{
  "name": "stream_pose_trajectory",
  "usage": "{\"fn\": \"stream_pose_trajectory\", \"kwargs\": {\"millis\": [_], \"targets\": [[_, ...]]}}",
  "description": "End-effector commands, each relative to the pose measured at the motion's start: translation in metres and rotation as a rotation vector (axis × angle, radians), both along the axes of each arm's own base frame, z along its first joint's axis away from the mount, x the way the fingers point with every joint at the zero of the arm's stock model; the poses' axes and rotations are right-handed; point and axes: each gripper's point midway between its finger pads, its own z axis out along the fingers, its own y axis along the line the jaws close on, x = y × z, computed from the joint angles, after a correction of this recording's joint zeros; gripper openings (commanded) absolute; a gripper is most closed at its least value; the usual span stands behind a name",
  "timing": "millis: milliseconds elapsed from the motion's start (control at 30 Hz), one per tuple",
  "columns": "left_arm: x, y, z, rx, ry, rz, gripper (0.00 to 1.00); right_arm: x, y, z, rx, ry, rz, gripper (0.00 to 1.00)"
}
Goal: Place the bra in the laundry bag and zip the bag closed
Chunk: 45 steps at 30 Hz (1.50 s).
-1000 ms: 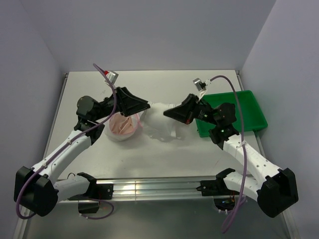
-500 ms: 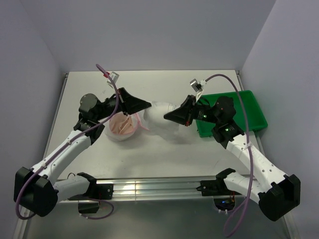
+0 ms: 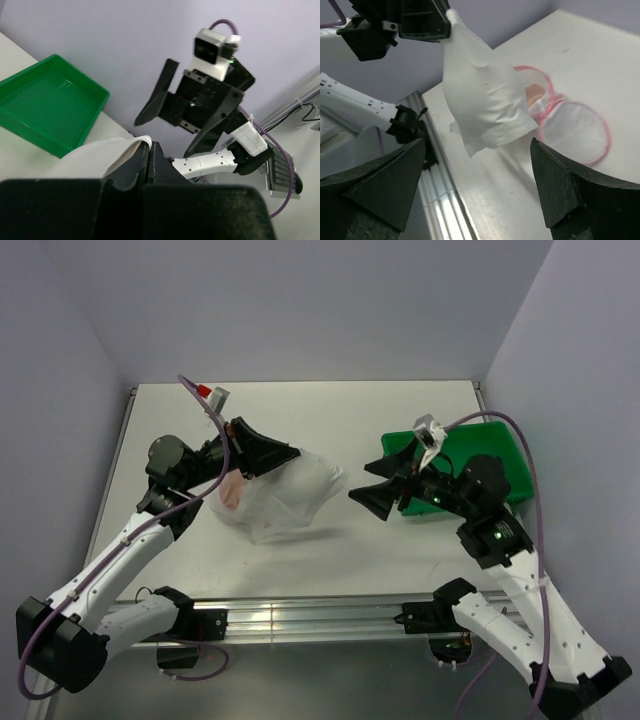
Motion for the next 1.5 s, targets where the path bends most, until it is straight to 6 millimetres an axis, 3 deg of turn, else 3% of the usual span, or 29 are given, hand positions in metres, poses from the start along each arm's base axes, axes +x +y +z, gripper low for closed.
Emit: {"fn": "stream_pose_trajectory", "kwargs": {"millis": [0,67,133,200,367,467,667,867,1067,1267,1367,1467], "targets": [[-0.01,-0.005,0.025,0.014,-0.138,-0.015,0.0,-0.002,-0.03,0.028,-0.019,-0.185,-0.168,0.93],[-0.017,-0.009,0.028,0.026,-0.173,-0.038,0.0,-0.008,-0.029,0.043,0.017,-0.24,-0.147,0.99],[-0.023,-0.012,0.03,0.031,-0.201,-0.062,0.0,-0.013,-0.022,0.063,0.043,-0.308,-0.091,1.0],[-0.029,-0.013,0.031,0.04,-0.236,-0.076,0.0,-0.013,-0.013,0.071,0.028,-0.323,-0.029,1.0],[-0.039,-0.014,0.032,0.066,-0.298,-0.099,0.0,0.012,0.006,0.076,-0.068,-0.347,0.014,1.0],[-0.043,-0.016,0.031,0.074,-0.313,-0.122,0.0,0.003,0.013,0.08,-0.084,-0.39,0.087,1.0],[-0.037,-0.016,0.027,0.076,-0.311,-0.089,0.0,-0.008,0.044,0.045,-0.154,-0.276,0.199,1.0],[-0.039,-0.017,0.024,0.074,-0.31,-0.092,0.0,-0.003,0.055,0.027,-0.16,-0.195,0.184,1.0],[-0.046,-0.017,0.026,0.063,-0.325,-0.109,0.0,0.022,0.061,0.006,-0.224,-0.145,0.094,1.0],[-0.047,-0.016,0.027,0.069,-0.331,-0.1,0.0,0.012,0.071,-0.005,-0.263,-0.133,0.149,1.0],[-0.045,-0.015,0.028,0.075,-0.331,-0.08,0.0,0.004,0.073,-0.006,-0.257,-0.132,0.187,0.95],[-0.043,-0.013,0.029,0.081,-0.327,-0.057,0.0,-0.001,0.074,-0.002,-0.233,-0.147,0.209,0.8]]}}
